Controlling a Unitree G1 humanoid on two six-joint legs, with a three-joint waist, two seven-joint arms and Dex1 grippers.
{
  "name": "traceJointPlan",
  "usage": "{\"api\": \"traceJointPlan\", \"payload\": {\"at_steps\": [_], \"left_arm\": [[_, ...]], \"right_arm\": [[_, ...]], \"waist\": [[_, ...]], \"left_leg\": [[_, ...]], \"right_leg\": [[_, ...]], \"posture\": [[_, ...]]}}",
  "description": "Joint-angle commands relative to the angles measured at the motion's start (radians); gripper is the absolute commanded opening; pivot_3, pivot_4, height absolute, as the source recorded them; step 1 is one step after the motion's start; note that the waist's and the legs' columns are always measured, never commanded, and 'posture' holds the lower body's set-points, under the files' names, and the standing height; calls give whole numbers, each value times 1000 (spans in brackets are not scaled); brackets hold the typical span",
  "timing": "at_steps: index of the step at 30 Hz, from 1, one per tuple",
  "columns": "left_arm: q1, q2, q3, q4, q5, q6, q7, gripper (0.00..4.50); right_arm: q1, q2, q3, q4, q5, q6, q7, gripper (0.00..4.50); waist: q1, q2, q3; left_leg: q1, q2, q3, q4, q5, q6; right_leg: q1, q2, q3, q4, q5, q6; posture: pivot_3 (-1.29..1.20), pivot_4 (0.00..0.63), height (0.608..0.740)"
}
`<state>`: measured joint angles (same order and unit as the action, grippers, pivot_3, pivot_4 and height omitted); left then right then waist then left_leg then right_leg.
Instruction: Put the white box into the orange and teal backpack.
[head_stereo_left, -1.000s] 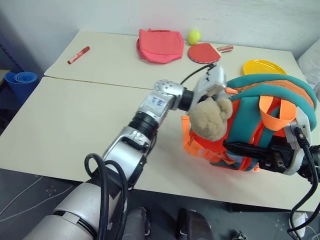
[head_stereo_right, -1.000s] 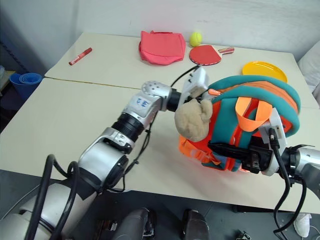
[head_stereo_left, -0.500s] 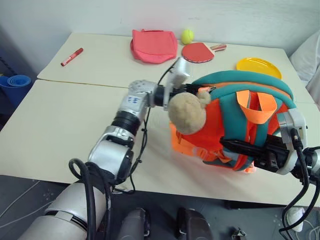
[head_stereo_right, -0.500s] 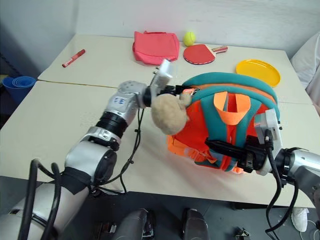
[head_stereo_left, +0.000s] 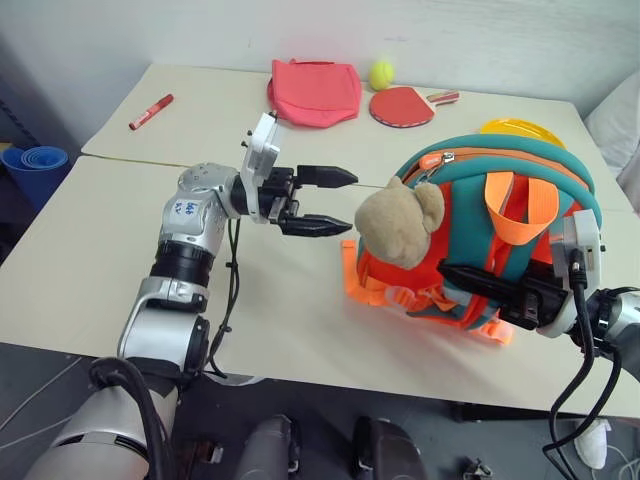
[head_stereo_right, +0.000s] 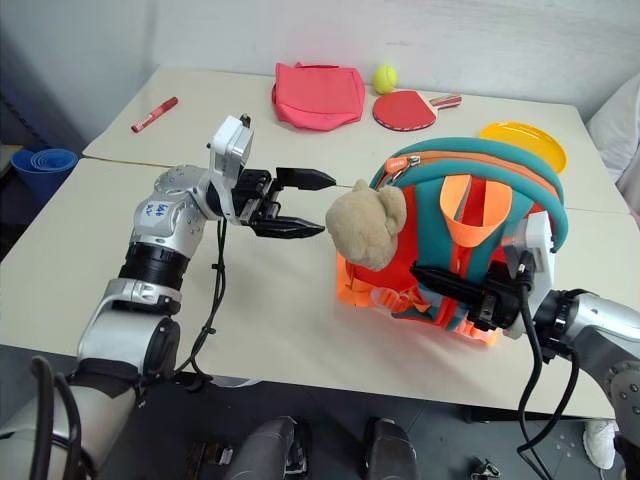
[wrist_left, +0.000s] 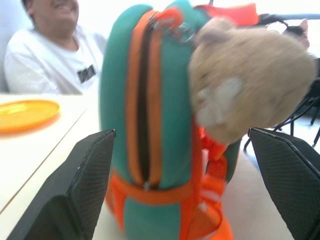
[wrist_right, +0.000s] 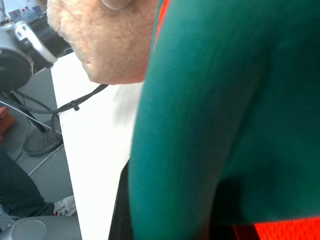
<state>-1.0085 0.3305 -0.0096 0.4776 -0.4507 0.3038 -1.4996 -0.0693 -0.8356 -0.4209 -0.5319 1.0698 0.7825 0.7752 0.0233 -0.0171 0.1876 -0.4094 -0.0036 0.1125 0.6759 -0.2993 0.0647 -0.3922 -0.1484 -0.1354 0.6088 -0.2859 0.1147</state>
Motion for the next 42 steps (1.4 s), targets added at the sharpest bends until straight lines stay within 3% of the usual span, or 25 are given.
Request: {"api": "traceJointPlan", "payload": {"at_steps": [1,6,8,17,22,27,32,36,42], "left_arm": [[52,-4,-10,-222,-71,79,34,4454],[102,-59,-58,-302,-24,45,136,4454],[113,-83,-54,-306,-44,63,166,4071],[116,-87,-74,-271,-13,1,192,1389],[82,-4,-12,-238,-59,63,165,84],[-16,151,101,7,-63,93,180,2],[1,222,-33,216,149,-155,118,2],[29,131,-120,333,261,-313,158,2],[63,0,-140,399,295,-445,168,2]], "right_arm": [[-12,8,-1,-3,0,-21,1,0],[-26,22,24,-2,-4,-21,-6,0],[-32,30,30,-4,-4,-21,-9,0],[-19,48,30,-17,-3,-26,-20,0],[13,54,13,-31,-1,-34,-31,0],[69,73,-22,-69,0,-62,-61,0],[125,100,-75,-104,21,-87,-100,0],[174,130,-76,-137,19,-107,-123,0],[191,186,-37,-152,8,-142,-162,0]], "waist": [[0,0,0],[4,0,0],[3,0,0],[2,0,0],[2,0,0],[-2,0,0],[3,0,0],[8,0,0],[2,0,0]], "left_leg": [[0,0,0,0,0,0],[1,0,-1,3,0,0],[1,0,-1,3,0,0],[1,0,-1,3,0,0],[1,0,-1,3,0,0],[1,1,-1,3,0,0],[3,0,3,0,0,0],[3,0,3,1,-1,0],[1,0,3,2,-2,1]], "right_leg": [[0,0,0,1,0,0],[1,0,0,2,0,0],[2,0,0,1,0,0],[2,0,0,1,0,0],[2,0,0,1,0,0],[1,1,0,2,0,0],[0,1,-3,2,0,0],[0,0,-2,2,0,0],[-1,-1,1,2,0,1]], "posture": [[0,150,740],[0,150,740],[0,150,740],[0,150,740],[0,150,740],[0,150,740],[0,150,740],[0,150,740],[0,150,740]]}}
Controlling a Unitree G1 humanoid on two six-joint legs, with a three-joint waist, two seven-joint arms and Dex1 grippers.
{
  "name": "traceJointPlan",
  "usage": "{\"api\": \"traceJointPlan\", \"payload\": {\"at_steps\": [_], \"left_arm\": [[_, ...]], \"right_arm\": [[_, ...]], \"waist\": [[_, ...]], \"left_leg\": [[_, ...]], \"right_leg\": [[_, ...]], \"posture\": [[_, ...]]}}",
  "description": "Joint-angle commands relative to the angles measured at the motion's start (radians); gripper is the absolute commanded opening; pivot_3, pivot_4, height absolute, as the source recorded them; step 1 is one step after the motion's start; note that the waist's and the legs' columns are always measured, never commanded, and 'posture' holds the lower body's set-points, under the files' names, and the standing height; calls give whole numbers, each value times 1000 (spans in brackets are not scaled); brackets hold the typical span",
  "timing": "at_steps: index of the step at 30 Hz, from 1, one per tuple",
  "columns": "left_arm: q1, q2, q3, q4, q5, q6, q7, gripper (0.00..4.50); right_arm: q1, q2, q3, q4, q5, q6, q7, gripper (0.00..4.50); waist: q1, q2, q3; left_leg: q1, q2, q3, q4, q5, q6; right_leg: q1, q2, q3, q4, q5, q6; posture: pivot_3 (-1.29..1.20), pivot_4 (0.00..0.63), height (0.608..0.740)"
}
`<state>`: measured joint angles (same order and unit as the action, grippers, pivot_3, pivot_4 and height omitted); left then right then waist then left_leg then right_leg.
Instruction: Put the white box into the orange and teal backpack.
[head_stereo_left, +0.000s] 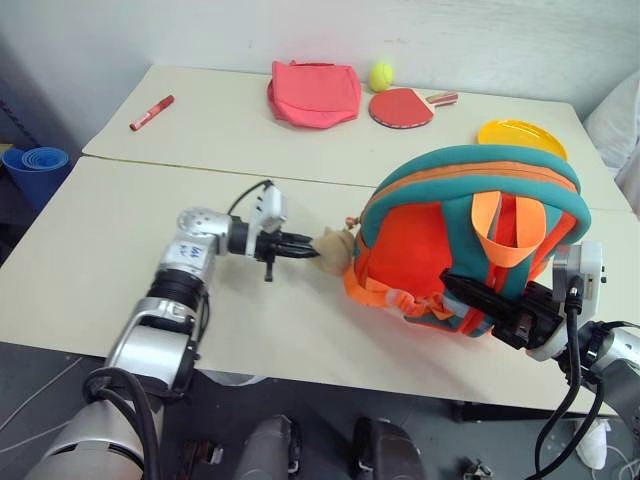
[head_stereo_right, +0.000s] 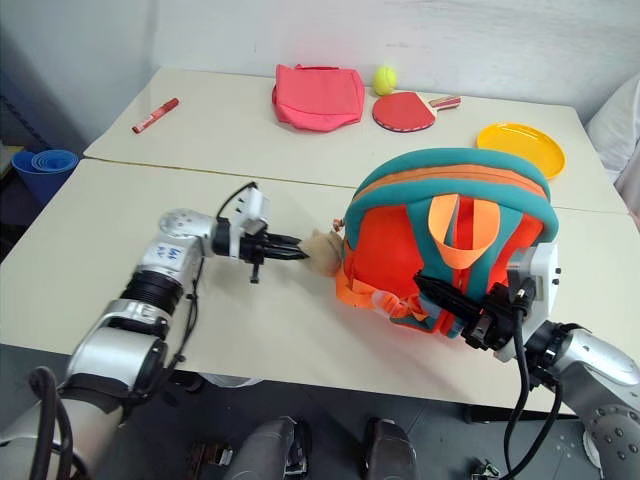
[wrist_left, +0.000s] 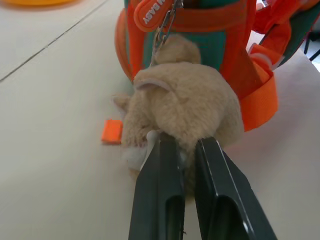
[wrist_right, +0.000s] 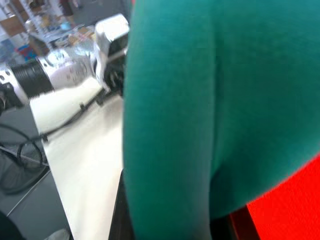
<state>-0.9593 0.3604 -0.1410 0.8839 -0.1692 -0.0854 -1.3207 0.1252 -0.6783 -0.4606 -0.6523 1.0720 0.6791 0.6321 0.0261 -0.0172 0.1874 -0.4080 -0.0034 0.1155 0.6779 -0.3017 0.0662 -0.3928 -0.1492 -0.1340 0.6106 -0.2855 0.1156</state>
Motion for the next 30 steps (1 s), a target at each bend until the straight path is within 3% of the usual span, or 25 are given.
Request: {"api": "traceJointPlan", "payload": {"at_steps": [1,3,5,12,17,19,24,30], "left_arm": [[25,-38,-14,-22,15,-60,-24,2],[44,-39,-16,-50,16,-55,-39,2],[67,-19,1,-92,12,-15,-20,729],[206,134,138,-326,-119,175,-31,2864],[419,310,224,-527,-141,178,-40,4411],[548,385,255,-605,-128,163,-33,4500],[739,427,315,-737,-150,120,14,4500],[878,395,343,-842,-137,29,107,4500]], "right_arm": [[-6,46,14,-28,-7,-53,-25,0],[-8,73,34,-13,-43,-81,-31,0],[-6,102,57,13,-111,-122,-38,0],[94,61,70,15,-369,-321,87,2268],[288,23,-175,-4,-350,-376,201,3973],[391,-11,-252,72,-427,-469,334,4484],[399,-41,-277,293,-553,-656,428,4484],[296,-71,-201,478,-662,-810,459,4484]], "waist": [[-1,0,0],[-1,0,0],[-2,0,0],[-12,0,0],[-10,0,0],[-8,0,0],[-2,0,0],[-5,1,-1]], "left_leg": [[0,0,0,0,0,0],[0,0,0,0,0,-1],[0,0,0,0,0,0],[0,1,1,-1,-1,-1],[2,1,1,-1,-1,-1],[2,1,1,-3,-1,-1],[6,1,1,-6,-7,-6],[8,1,2,-13,-6,-11]], "right_leg": [[0,0,0,0,0,0],[0,0,0,0,0,0],[0,0,0,0,0,0],[-1,1,0,0,0,0],[0,1,1,0,0,0],[1,0,3,-1,0,0],[3,-3,6,-9,0,0],[0,-7,7,-9,-1,-3]], "posture": [[0,150,740],[0,150,740],[0,150,740],[0,150,740],[0,150,740],[0,150,740],[0,150,740],[0,150,740]]}}
